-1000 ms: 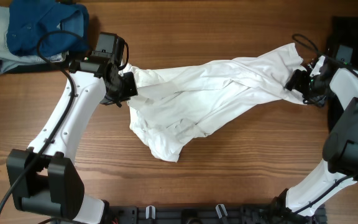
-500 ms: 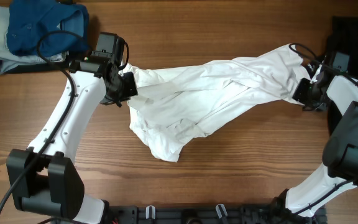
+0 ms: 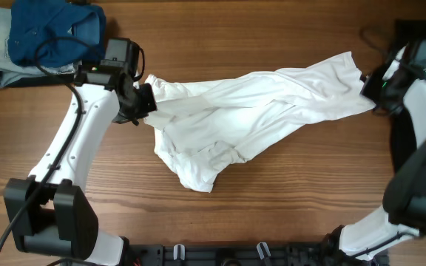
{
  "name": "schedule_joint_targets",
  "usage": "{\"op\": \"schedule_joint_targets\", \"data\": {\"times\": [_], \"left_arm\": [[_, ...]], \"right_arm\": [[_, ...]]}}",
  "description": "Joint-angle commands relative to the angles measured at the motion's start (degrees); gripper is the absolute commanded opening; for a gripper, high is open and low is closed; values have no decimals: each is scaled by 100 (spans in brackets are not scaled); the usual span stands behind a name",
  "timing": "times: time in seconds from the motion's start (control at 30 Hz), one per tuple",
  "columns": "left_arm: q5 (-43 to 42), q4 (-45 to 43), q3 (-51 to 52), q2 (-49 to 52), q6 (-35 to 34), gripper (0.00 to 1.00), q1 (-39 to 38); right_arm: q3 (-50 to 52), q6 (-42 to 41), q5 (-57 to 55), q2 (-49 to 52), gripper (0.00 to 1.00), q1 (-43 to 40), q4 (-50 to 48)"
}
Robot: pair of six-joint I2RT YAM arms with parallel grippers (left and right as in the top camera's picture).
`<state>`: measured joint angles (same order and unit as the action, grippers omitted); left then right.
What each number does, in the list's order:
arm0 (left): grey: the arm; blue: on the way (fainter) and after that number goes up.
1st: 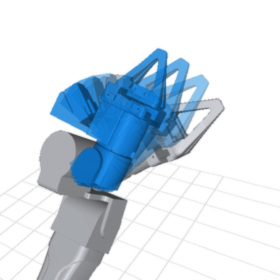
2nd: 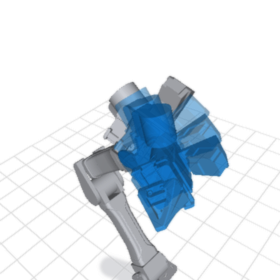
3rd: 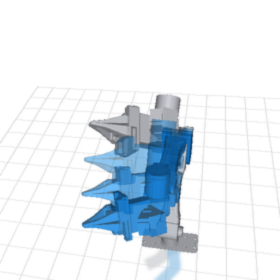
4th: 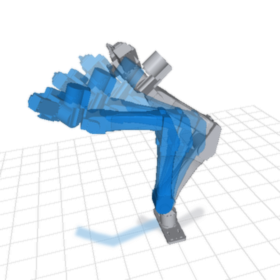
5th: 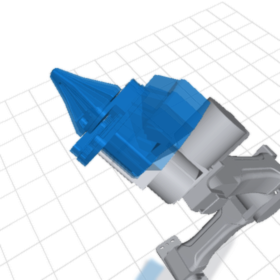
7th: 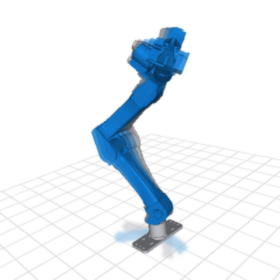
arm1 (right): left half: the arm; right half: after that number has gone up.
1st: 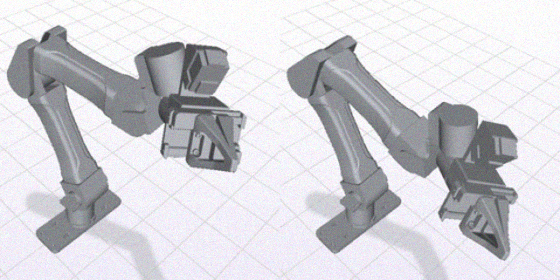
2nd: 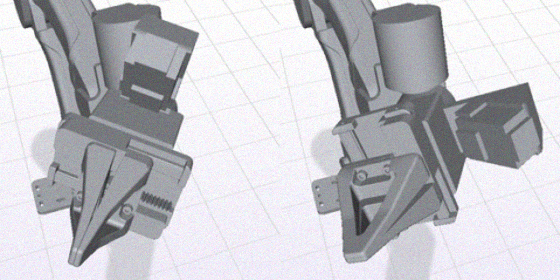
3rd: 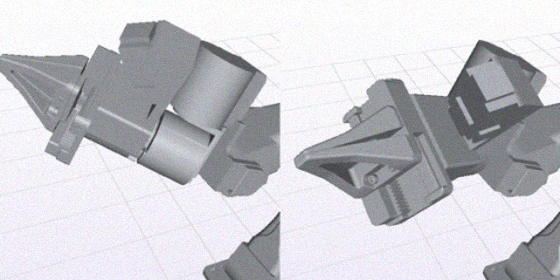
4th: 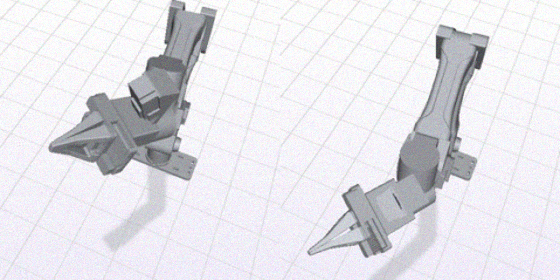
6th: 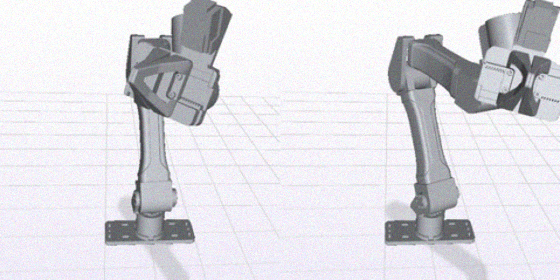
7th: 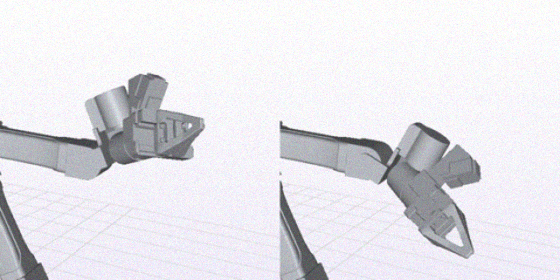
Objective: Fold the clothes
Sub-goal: 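Lift the shirt high between both grippers, stretching it across the table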
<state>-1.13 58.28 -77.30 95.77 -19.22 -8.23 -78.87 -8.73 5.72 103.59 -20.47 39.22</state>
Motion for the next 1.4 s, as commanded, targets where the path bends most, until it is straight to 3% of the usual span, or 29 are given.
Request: {"op": "schedule_joint_targets", "data": {"times": [0.0,0.27,0.57,0.8,1.13,1.37], "left_arm": [[122,-175,-2,-444,-68,4,140],[345,-411,-2,-507,-52,4,138],[887,-492,-960,-835,254,4,319],[896,-203,-2455,-1069,636,4,514],[942,940,-4671,-1355,1290,4,514],[977,1163,-5626,-1759,1458,4,514]], "right_arm": [[-623,149,710,-365,4,4,-367],[-664,116,837,-273,4,138,-1639],[-859,122,857,-905,5,214,-1209],[-868,188,831,-2186,4,212,-715],[-870,225,721,-4227,4,212,-299],[-1143,103,442,-5348,4,212,107]]}}
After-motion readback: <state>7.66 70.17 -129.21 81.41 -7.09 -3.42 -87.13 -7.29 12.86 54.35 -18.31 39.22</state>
